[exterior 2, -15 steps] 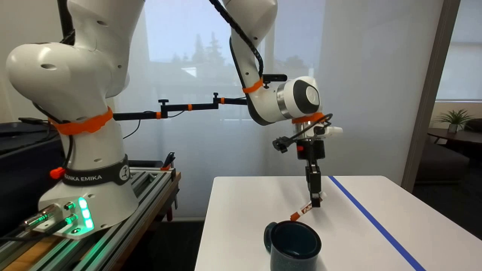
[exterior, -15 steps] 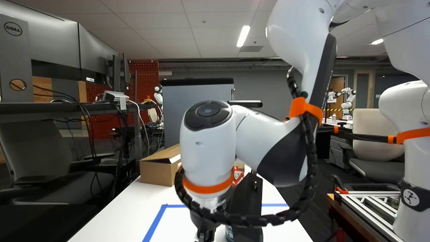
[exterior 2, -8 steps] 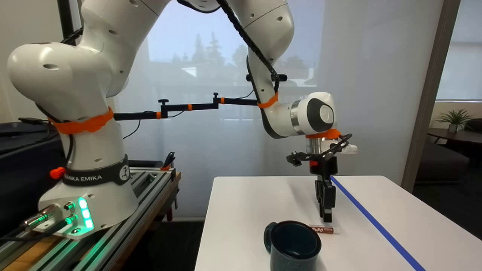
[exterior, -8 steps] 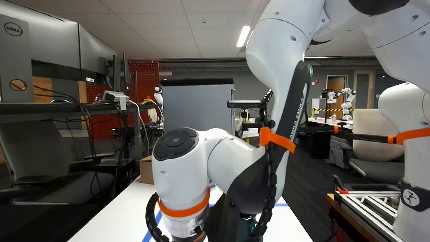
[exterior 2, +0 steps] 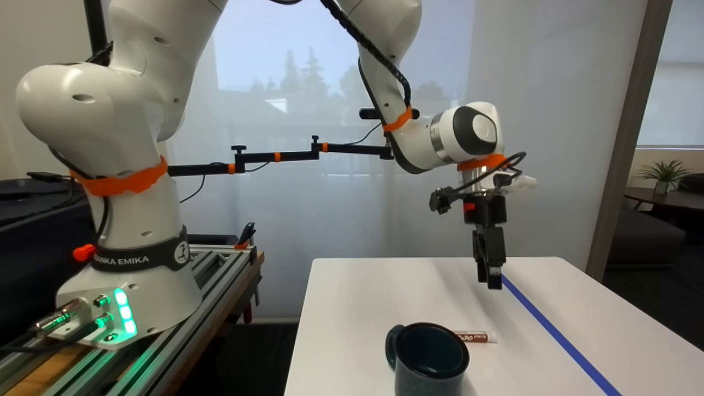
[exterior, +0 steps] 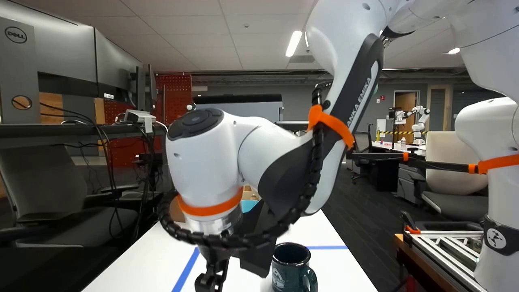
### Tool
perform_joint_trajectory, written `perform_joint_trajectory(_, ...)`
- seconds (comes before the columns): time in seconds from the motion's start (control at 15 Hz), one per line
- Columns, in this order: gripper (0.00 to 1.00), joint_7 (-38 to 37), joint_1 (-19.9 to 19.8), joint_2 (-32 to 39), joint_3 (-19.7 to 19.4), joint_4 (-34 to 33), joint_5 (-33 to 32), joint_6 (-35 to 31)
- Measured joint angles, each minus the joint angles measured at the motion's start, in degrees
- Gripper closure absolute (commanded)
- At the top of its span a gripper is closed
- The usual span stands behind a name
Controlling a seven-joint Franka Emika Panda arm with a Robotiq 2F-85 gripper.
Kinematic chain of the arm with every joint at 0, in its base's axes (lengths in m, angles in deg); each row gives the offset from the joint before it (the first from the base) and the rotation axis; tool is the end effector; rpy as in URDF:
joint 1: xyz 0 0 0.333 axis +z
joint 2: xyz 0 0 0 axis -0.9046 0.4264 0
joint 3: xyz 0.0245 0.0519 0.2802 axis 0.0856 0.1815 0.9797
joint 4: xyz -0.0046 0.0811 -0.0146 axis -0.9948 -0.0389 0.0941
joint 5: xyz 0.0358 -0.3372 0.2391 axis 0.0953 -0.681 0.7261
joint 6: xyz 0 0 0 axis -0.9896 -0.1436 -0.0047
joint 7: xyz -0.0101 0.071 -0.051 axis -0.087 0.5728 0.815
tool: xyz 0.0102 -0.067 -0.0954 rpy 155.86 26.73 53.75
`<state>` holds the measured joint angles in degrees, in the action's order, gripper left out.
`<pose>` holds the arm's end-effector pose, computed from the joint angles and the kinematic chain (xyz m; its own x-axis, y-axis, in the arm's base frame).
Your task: Remove the marker from the cup
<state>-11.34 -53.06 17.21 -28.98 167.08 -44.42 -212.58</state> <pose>0.5886 0.0965 0.1458 0.9762 -0.1744 0.1288 -0.2129 -0.8838 0.4166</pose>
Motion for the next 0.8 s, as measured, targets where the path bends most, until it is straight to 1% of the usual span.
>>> perform_joint_trajectory(0.2, 0.01, 1.7, 0.2, -7.8, 0.1, 3.9, 2.1, 6.2)
perform_joint_trajectory(0.4, 0.00, 6.2, -0.5, -16.7, 0.3, 8.7, 4.0, 10.2)
perform_joint_trajectory(0.6, 0.00, 12.7, -3.4, -25.7, 0.1, 13.7, 6.1, 10.2)
perform_joint_trajectory(0.8, 0.00, 24.6, -7.9, -33.1, -1.1, 18.1, 14.1, 7.1)
